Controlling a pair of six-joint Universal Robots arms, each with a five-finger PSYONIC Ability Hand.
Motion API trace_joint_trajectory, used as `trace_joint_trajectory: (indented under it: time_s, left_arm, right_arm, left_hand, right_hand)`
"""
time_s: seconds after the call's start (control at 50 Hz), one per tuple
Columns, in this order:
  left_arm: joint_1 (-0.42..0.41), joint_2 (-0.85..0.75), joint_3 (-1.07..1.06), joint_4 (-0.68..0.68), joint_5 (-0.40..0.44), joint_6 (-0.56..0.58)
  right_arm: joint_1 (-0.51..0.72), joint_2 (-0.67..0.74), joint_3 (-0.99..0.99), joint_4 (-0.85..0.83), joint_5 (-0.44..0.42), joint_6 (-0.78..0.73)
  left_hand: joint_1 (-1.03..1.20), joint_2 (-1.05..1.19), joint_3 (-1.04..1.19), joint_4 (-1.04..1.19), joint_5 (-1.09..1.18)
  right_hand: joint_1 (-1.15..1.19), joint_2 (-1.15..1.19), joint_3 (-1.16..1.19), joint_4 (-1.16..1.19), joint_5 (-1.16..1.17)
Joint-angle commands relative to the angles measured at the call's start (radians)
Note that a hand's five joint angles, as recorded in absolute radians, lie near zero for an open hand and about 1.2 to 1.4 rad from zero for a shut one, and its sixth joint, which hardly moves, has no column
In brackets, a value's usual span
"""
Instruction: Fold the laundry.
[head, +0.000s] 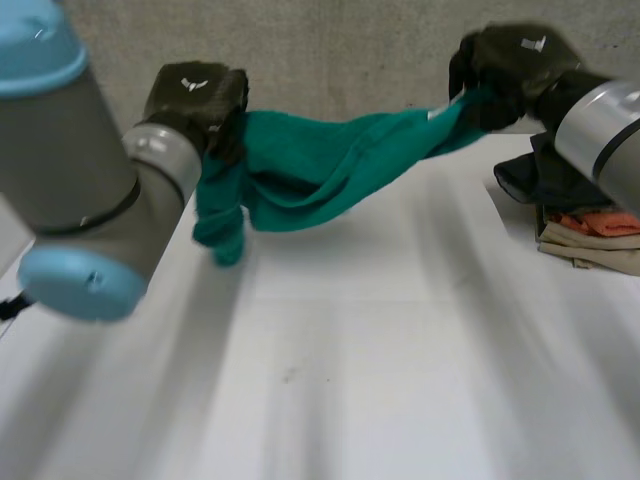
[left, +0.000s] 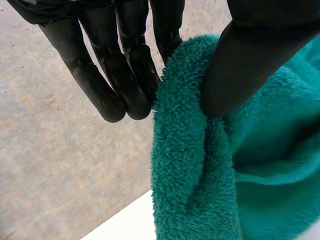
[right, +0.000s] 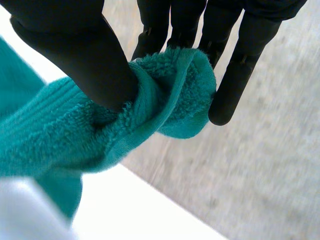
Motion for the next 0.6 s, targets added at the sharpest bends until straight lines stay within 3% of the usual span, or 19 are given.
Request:
trace_joint_trajectory:
  time_s: [0.02,0.16,0.26,0.28,0.3,0.36,0.46,0.6]
  left_arm:
    - [-0.094,0.034,-0.306,0.119,-0.033,0.115]
    - [-0.158,-0.158,-0.294,0.045,-0.102,0.115]
    - [-0.155,-0.180,-0.219,-0.041,-0.111,0.052]
    - [-0.154,-0.174,-0.210,-0.057,-0.108,0.041]
    - [-0.149,-0.151,-0.196,-0.084,-0.093,0.023]
    - [-0.131,-0.095,-0.187,-0.121,-0.057,0.008]
    - [-0.044,0.040,-0.177,-0.152,0.029,0.011]
    - [0.171,0.043,-0.130,-0.186,0.127,0.090]
  right_arm:
    - [0.007,0.139,0.046,0.082,-0.015,-0.094]
    - [0.002,0.243,0.134,0.142,-0.009,-0.275]
    - [-0.007,0.246,0.167,0.150,0.019,-0.320]
    - [-0.007,0.240,0.172,0.151,0.026,-0.317]
    - [-0.007,0.226,0.178,0.151,0.049,-0.303]
    - [-0.004,0.182,0.187,0.153,0.095,-0.268]
    - [0.002,0.020,0.194,0.173,0.195,-0.167]
    - [0.039,-0.029,0.154,0.326,0.261,-0.116]
  left_hand:
    - [0.245,0.204,0.213,0.202,0.265]
    - [0.190,0.149,0.158,0.147,0.210]
    - [-0.066,-0.106,-0.097,-0.109,-0.046]
    - [-0.180,-0.220,-0.211,-0.223,-0.160]
    - [-0.518,-0.558,-0.550,-0.561,-0.498]
    - [-0.977,-1.017,-1.009,-1.020,-0.957]
    - [-0.977,-1.017,-1.009,-1.020,-0.957]
    - [-0.977,-1.017,-1.009,-1.020,-0.957]
  right_hand:
    - [0.288,0.215,0.212,0.200,0.247]
    - [0.288,0.215,0.212,0.200,0.247]
    - [-0.283,-0.357,-0.359,-0.372,-0.325]
    - [-0.424,-0.498,-0.500,-0.513,-0.465]
    - [-0.632,-0.705,-0.708,-0.721,-0.673]
    - [-0.736,-0.810,-0.813,-0.825,-0.778]
    - [-0.930,-1.004,-1.006,-1.019,-0.972]
    - [-0.933,-1.007,-1.010,-1.022,-0.975]
